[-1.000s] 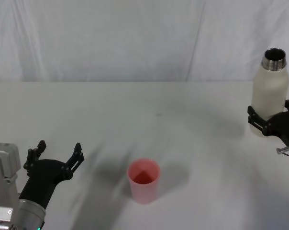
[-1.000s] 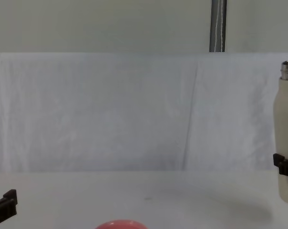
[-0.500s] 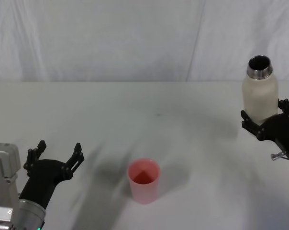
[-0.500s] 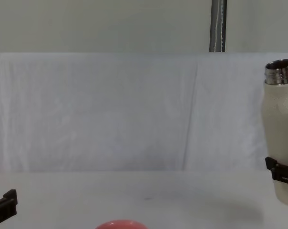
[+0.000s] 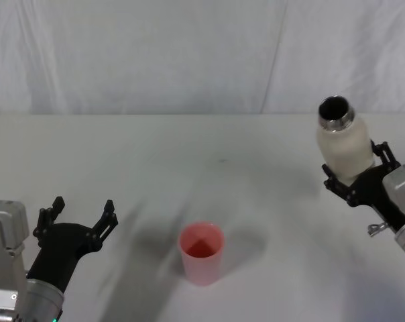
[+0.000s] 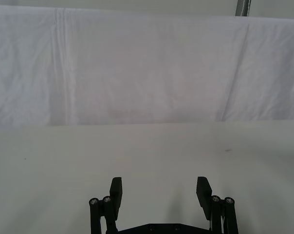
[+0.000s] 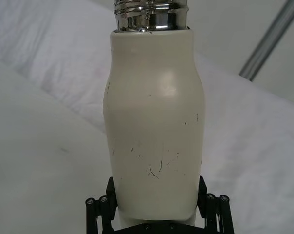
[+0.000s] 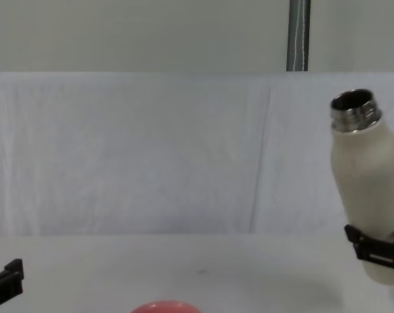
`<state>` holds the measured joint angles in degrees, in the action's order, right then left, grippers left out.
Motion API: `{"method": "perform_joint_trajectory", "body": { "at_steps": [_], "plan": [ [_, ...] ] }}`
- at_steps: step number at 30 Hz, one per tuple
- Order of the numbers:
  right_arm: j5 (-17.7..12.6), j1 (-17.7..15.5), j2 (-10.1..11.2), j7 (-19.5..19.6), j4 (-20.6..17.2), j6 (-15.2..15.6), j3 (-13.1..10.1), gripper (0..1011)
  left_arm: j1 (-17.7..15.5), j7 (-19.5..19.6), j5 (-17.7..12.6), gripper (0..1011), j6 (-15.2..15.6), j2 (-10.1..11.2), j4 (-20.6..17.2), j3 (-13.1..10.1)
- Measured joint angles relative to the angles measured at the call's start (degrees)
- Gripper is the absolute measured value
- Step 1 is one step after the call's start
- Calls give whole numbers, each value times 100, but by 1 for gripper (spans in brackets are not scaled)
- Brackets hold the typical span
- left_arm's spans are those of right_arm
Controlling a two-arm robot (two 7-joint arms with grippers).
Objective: Grasp the thermos with one hand and pour water into the cup lid.
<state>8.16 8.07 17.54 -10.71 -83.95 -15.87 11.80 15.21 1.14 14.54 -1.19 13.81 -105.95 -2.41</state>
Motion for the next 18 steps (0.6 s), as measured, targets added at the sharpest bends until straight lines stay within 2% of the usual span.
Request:
{"method": "perform_joint_trajectory", "body": {
  "at_steps": [7,12,18],
  "plan": [
    [287,0,54,-10,66,-232,156,955,0,0,0,1001,0,0,0,0],
    [640,43,146,-19,142,-516,349,955,0,0,0,1001,0,0,0,0],
    [950,110,204,64,222,-717,491,953,0,0,0,1001,0,0,0,0]
  ]
}}
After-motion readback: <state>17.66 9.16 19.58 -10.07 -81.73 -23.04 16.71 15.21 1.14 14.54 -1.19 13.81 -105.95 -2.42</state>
